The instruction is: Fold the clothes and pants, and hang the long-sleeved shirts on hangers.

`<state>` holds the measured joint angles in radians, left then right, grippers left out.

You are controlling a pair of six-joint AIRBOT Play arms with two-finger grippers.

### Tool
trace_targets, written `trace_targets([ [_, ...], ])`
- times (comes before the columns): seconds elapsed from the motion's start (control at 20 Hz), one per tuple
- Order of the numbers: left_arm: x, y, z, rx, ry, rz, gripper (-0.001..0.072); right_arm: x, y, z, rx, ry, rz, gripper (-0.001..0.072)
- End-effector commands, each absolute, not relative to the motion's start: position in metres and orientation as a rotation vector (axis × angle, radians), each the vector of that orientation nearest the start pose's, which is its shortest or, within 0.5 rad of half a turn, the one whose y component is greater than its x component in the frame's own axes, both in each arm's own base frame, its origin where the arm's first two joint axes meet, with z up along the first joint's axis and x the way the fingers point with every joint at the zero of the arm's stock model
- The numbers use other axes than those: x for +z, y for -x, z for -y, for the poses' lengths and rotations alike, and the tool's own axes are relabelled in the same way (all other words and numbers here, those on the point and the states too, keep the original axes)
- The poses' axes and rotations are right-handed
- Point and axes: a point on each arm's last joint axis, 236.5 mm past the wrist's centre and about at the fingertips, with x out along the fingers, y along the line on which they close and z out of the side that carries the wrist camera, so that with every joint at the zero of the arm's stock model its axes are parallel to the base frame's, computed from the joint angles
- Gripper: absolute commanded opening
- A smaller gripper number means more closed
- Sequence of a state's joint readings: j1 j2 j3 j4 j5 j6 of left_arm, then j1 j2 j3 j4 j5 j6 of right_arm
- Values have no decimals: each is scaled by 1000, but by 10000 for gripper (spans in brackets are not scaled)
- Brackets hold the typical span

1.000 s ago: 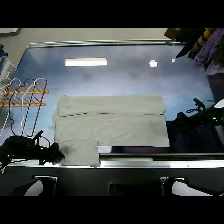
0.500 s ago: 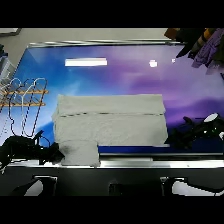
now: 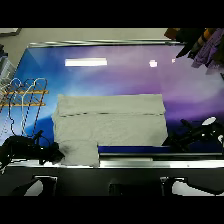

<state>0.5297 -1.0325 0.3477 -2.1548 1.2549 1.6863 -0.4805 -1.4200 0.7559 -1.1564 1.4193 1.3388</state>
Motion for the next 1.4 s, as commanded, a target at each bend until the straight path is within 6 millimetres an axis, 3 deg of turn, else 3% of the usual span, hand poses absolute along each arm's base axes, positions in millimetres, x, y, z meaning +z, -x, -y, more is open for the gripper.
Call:
trace_targets([
  [0.0,-108,-168,45,56,1034,-1624,17,-101,-220,25,47,-666,-1757,417],
  [0.1,-108,-168,45,56,1034,-1624,17,-91,-223,30,16,-641,-1719,417],
  [0.2,-108,-168,45,56,1034,-1624,17,-86,-225,23,37,-674,-1708,417],
  [0.55,-108,-169,45,56,1033,-1623,17,-85,-243,18,48,-713,-1635,415],
  [0.9,-108,-169,45,57,1034,-1623,17,-101,-225,16,29,-704,-1675,413],
  [1.15,-108,-169,45,57,1034,-1623,17,-105,-235,19,11,-709,-1627,409],
  [1.35,-109,-170,44,61,1032,-1616,17,-107,-238,6,32,-769,-1603,374],
])
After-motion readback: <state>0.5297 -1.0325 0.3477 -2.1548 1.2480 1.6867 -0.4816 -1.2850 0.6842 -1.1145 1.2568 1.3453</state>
